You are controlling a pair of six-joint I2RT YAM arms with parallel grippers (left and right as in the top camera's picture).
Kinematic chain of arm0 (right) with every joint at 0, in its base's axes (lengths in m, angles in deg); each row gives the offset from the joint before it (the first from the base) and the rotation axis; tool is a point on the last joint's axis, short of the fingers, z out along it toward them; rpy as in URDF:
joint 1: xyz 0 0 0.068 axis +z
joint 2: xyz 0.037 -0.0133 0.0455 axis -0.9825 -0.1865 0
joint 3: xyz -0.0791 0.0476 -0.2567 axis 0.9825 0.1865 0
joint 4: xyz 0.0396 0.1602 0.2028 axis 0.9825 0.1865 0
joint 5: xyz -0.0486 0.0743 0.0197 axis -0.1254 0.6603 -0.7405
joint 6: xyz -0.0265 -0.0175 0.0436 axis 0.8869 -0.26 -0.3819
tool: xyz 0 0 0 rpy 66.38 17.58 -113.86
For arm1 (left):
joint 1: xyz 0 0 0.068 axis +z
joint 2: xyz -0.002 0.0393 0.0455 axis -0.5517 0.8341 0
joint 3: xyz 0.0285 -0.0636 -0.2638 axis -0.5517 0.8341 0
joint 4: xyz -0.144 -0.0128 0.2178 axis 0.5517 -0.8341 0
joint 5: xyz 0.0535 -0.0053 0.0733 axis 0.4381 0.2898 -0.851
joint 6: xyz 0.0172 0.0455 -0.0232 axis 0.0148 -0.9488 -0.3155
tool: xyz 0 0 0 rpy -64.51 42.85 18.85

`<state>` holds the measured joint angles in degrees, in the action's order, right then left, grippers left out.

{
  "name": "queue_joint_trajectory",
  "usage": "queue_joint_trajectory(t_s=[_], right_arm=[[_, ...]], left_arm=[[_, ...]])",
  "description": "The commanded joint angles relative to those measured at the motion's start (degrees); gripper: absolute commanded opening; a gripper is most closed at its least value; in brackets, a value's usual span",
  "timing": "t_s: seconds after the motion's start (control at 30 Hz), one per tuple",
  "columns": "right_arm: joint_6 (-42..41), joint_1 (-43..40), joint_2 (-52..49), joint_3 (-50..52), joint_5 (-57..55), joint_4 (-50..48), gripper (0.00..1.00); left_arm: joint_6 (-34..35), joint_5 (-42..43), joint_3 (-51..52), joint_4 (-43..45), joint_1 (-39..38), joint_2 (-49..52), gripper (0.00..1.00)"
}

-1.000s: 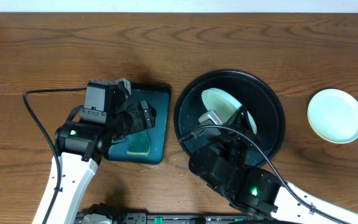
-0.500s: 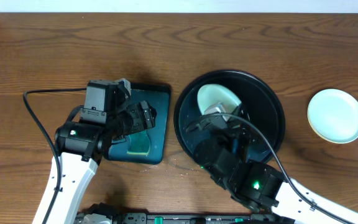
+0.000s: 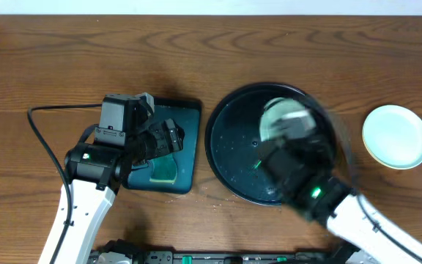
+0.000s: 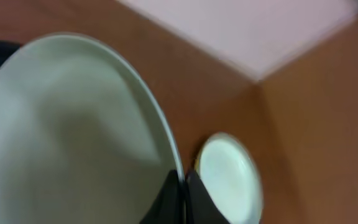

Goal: Clean dirty plates on tray and stack at the side
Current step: 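Lift the mint plate with right gripper and carry it right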

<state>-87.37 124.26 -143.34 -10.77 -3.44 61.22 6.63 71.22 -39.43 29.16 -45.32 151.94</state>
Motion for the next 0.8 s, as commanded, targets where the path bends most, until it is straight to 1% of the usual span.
queue_joint_trajectory(t_s=[0.0,0.03,0.07,0.13,0.2,0.23,0.33,0.43,0.57,0.7,0.73,0.77], right_arm=[[-14.3,-15.8,0.4,-0.3,28.2,-1.7,0.01],[-13.1,-19.2,0.5,-0.3,33.9,-2.8,0.01],[-11.3,-25.0,0.6,-0.3,42.4,-4.6,0.01],[-10.6,-34.6,0.6,-0.3,54.4,-6.7,0.01],[-10.6,-44.8,0.4,-0.3,63.0,-8.0,0.01],[-10.6,-48.4,0.3,-0.3,64.8,-8.3,0.01],[-11.7,-61.2,-0.7,-0.3,64.7,-8.8,0.01],[-11.7,-70.2,-3.0,-0.2,60.5,-10.6,0.01],[-11.7,-78.6,-8.5,-0.2,55.9,-13.2,0.01],[-11.6,-81.5,-12.7,-0.2,55.7,-13.6,0.01],[-11.6,-81.8,-13.6,-0.2,55.6,-13.6,0.05],[-11.6,-82.0,-14.2,-0.2,55.6,-13.7,0.36]], left_arm=[[-0.6,0.7,-1.4,0.1,0.2,0.0,0.83],[-0.6,0.7,-1.4,0.1,0.2,0.0,0.83],[-0.6,0.7,-1.4,0.1,0.2,0.0,0.83],[-0.6,0.7,-1.4,0.1,0.2,0.0,0.84],[-0.6,0.7,-1.4,0.1,0.2,0.0,0.83],[-0.6,0.7,-1.4,0.1,0.2,0.0,0.83],[-0.6,0.7,-1.4,0.1,0.2,0.0,0.83],[-0.6,0.7,-1.4,0.1,0.2,0.0,0.84],[-0.6,0.7,-1.4,0.1,0.2,0.0,0.83],[-0.6,0.7,-1.4,0.1,0.2,0.0,0.83],[-0.6,0.7,-1.4,0.1,0.2,0.0,0.83],[-0.6,0.7,-1.4,0.1,0.2,0.0,0.83]])
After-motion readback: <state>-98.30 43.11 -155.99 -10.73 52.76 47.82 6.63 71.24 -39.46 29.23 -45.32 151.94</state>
